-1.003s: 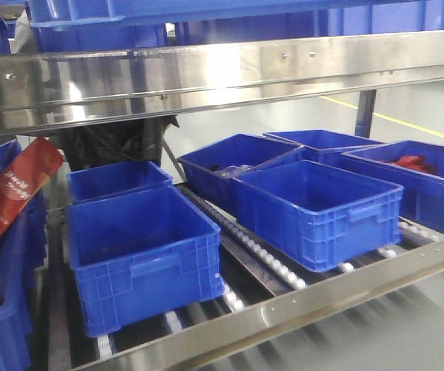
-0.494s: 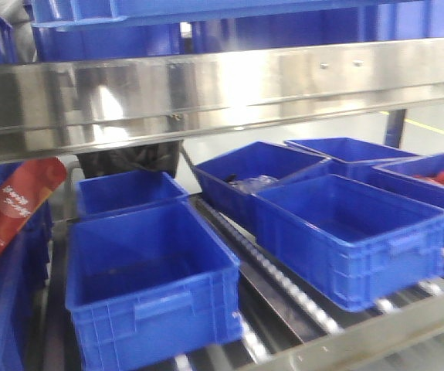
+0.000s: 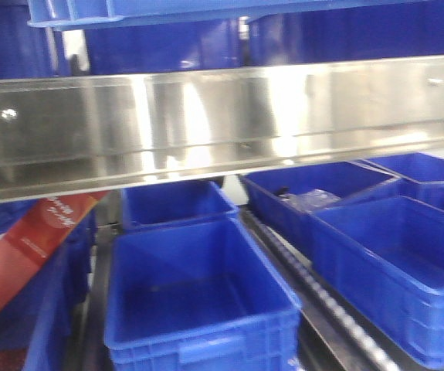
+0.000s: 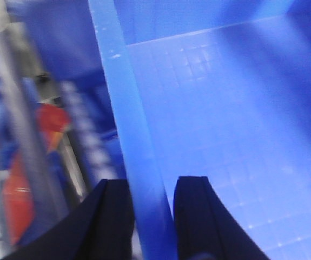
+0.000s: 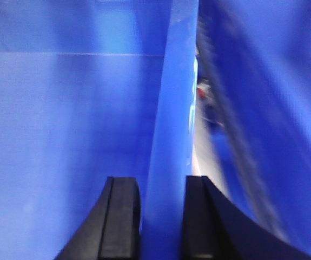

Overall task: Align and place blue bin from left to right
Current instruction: 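Push the bin forward onto the upper shelf with both grippers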

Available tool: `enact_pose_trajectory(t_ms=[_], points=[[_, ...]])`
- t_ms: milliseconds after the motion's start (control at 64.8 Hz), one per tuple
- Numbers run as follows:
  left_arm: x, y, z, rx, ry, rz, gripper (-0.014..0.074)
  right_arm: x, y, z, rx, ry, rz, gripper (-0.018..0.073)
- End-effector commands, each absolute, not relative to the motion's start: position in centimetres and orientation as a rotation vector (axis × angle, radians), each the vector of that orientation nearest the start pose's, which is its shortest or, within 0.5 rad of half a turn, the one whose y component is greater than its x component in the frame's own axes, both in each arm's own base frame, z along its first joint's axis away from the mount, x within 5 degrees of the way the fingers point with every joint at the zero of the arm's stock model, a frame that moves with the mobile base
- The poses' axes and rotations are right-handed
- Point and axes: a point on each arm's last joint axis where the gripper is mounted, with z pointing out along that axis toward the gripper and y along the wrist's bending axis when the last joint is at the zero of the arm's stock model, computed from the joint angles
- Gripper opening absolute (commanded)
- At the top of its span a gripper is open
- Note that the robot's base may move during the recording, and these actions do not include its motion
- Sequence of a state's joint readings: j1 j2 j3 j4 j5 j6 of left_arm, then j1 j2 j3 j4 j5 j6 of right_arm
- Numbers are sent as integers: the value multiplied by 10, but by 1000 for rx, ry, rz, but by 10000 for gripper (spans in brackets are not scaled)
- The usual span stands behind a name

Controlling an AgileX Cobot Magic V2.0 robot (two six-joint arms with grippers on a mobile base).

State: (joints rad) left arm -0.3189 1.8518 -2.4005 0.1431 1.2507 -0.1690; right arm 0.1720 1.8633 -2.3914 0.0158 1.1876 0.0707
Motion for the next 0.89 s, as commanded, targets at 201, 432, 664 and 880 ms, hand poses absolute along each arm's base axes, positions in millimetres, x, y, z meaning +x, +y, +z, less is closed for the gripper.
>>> enact_pose_trajectory(t_ms=[201, 432, 664, 880], points=[[356, -107, 514, 164, 2073, -111, -111, 372, 64, 520, -122, 1996, 140, -63], [356, -107, 514, 164, 2073, -111, -111, 372, 64, 520, -122, 1996, 140, -63], [356, -107, 514, 164, 2073, -111, -111, 372, 64, 520, -122, 1996, 140, -63], [356, -107, 514, 164, 2073, -111, -111, 372, 64, 520, -122, 1996, 140, -63]])
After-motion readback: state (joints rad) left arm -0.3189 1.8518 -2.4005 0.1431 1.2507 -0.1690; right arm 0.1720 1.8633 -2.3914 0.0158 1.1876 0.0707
